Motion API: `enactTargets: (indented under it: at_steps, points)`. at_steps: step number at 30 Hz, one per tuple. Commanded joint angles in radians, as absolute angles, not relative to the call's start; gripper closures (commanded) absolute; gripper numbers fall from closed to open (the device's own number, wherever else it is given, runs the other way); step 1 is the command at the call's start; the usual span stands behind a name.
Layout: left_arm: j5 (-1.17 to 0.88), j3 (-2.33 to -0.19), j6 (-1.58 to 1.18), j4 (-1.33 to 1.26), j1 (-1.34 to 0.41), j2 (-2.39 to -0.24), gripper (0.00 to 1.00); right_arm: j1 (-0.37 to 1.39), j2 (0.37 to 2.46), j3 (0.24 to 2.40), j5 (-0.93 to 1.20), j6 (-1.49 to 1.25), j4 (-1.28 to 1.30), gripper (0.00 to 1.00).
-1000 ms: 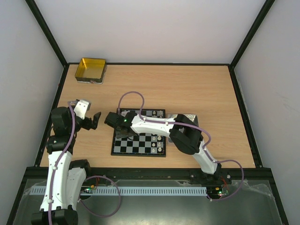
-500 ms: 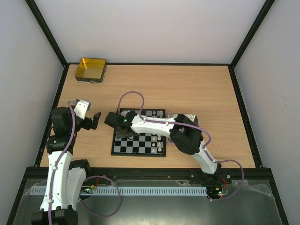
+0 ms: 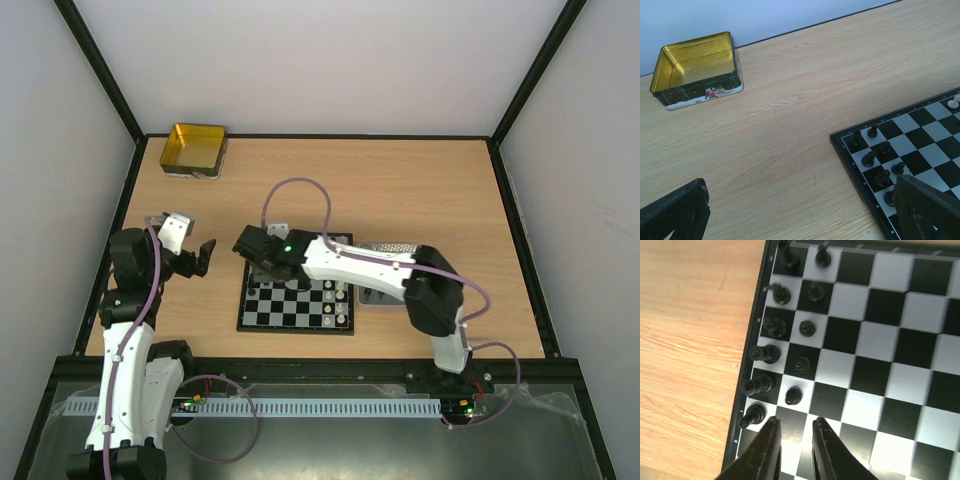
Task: Set up the chess pieces on the board
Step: Pick up the chess piece from the storage box.
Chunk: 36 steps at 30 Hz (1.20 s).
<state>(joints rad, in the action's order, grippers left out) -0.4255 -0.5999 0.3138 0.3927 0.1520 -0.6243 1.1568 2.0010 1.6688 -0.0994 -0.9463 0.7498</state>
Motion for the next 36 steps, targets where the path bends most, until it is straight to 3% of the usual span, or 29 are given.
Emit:
enactTargets:
  at_steps: [1,10,15,36]
  points:
    - [-0.428,-0.585,0.322,0.378,0.158,-0.618,0.01,1.129,1.827,1.548,-0.194,-0.973,0.791,0.82]
    - [-0.434,-0.585,0.328,0.381,0.16,-0.619,0.01,0.944,1.355,0.984,-0.241,-1.127,0.748,0.82]
    - [-0.437,-0.583,0.33,0.382,0.163,-0.618,0.01,0.829,1.214,0.824,-0.226,-1.136,0.762,0.82]
    - [-0.454,-0.581,0.34,0.386,0.163,-0.608,0.01,0.713,1.265,0.644,-0.07,-1.074,0.544,0.8]
